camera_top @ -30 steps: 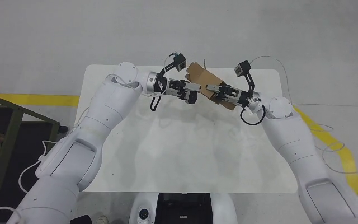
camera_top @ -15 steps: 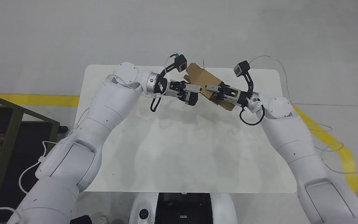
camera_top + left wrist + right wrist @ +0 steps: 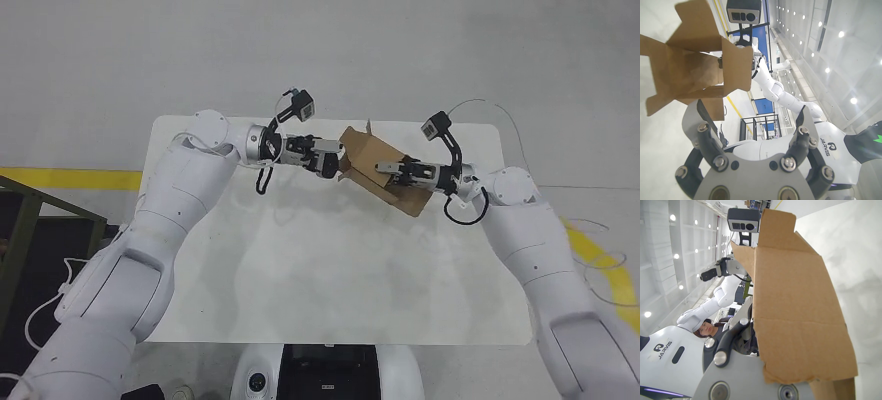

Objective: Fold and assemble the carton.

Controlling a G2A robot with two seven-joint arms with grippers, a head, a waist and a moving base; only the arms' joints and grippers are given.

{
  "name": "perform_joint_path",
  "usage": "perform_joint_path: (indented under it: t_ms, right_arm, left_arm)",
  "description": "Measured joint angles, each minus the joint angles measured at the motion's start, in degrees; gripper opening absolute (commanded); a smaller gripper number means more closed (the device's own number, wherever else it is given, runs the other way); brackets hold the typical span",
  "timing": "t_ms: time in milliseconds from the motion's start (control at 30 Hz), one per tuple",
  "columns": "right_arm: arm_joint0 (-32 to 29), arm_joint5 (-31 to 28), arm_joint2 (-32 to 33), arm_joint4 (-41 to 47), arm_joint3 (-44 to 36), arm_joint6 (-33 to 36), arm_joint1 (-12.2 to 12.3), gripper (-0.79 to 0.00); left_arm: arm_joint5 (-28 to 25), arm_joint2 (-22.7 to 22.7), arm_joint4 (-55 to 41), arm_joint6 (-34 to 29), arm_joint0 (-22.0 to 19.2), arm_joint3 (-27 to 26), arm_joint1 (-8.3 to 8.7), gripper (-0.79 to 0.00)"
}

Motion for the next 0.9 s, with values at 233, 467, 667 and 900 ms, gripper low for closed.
perform_joint_path:
  t_ms: [233, 467, 667, 900]
  right_arm:
    - [0.22, 2.47, 0.47, -1.07, -2.46, 2.49, 1.16, -0.785]
    - [-1.66, 3.17, 0.38, -0.28, -8.01, 3.19, 2.66, -0.785]
    - [-2.71, 3.31, -0.04, 1.97, -11.05, 3.33, 3.54, -0.785]
    - [-2.66, 2.65, -1.37, 3.10, -12.10, 2.67, 4.04, -0.785]
  left_arm:
    - [-0.27, -2.00, 0.65, 0.27, 1.02, 1.08, 1.25, 0.000]
    - [-1.29, -1.70, 2.20, 1.28, 1.56, 2.62, 1.34, 0.000]
    - [-1.77, -0.83, 2.38, 1.77, 1.52, 3.99, 0.74, 0.000]
    - [-1.06, 0.32, 0.20, 1.05, 1.76, 2.22, -0.28, 0.000]
